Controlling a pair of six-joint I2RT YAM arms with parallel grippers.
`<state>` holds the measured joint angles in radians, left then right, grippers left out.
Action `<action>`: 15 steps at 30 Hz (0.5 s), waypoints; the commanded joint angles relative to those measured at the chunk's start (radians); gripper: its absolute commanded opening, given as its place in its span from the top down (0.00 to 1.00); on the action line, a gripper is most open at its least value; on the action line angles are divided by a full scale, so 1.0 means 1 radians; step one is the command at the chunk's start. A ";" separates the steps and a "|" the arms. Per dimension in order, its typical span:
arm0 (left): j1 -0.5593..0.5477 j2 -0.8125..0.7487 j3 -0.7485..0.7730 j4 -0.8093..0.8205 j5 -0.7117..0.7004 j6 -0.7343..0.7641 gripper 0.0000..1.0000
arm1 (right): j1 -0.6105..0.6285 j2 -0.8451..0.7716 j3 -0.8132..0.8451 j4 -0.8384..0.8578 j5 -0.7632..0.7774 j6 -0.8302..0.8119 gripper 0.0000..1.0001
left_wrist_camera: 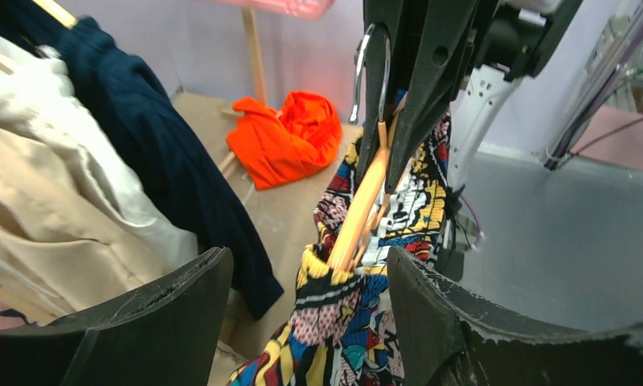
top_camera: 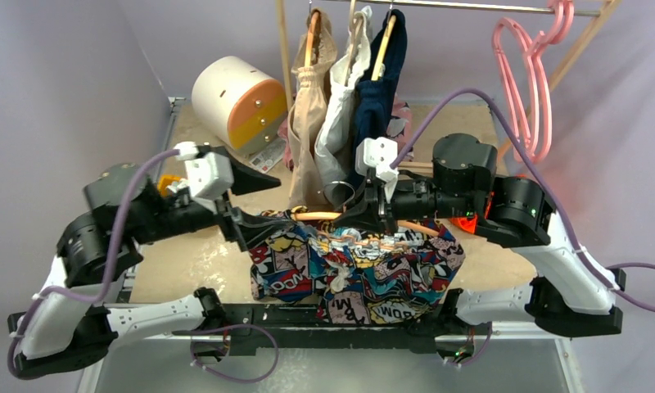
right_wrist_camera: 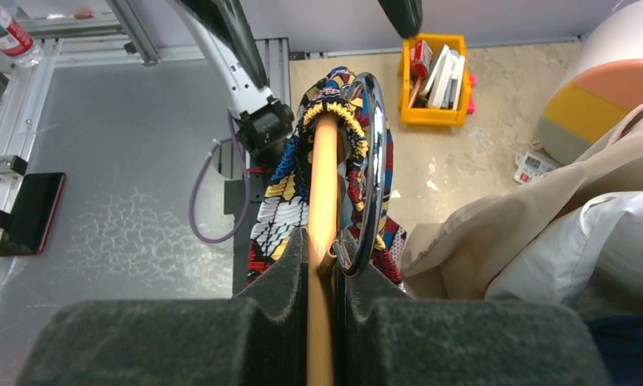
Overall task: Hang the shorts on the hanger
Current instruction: Hang the shorts on the hanger.
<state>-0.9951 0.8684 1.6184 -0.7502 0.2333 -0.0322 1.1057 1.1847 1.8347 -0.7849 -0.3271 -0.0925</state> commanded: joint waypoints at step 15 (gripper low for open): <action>0.001 0.107 -0.093 0.031 0.251 0.121 0.30 | 0.002 -0.045 -0.079 0.131 -0.046 -0.019 1.00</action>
<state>-0.9951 0.9638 1.5383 -0.7506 0.4030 0.0463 1.1057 1.1728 1.7485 -0.7567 -0.3332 -0.0956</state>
